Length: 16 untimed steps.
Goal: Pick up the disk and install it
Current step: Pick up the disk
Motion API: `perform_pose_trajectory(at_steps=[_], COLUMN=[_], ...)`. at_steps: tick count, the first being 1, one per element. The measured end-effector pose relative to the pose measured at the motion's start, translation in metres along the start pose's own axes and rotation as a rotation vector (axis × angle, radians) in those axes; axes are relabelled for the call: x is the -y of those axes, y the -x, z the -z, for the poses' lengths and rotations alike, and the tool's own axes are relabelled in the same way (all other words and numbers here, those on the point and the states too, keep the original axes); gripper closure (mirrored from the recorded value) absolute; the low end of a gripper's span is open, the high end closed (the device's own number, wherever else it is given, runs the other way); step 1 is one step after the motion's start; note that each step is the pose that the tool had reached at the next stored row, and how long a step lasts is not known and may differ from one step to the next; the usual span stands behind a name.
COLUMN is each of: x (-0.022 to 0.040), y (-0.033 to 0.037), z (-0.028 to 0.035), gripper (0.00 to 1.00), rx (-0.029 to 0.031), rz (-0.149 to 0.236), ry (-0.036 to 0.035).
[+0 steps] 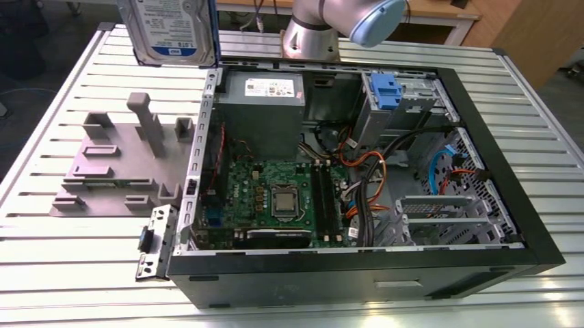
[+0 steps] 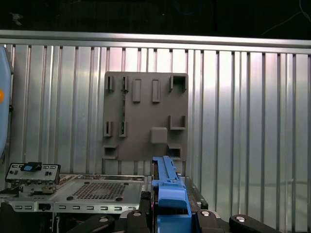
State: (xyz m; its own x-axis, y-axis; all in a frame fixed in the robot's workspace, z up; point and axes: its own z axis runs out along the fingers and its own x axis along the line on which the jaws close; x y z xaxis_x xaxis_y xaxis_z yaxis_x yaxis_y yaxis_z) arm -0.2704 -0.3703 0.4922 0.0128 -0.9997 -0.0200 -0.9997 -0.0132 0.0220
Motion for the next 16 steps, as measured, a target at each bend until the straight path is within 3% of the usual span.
perform_pose_trajectory(at_steps=[16], x=[0.0243], y=[-0.0003], z=[0.0005], gripper=[0.63], rx=[0.0000], rz=[0.000], ry=[0.0000])
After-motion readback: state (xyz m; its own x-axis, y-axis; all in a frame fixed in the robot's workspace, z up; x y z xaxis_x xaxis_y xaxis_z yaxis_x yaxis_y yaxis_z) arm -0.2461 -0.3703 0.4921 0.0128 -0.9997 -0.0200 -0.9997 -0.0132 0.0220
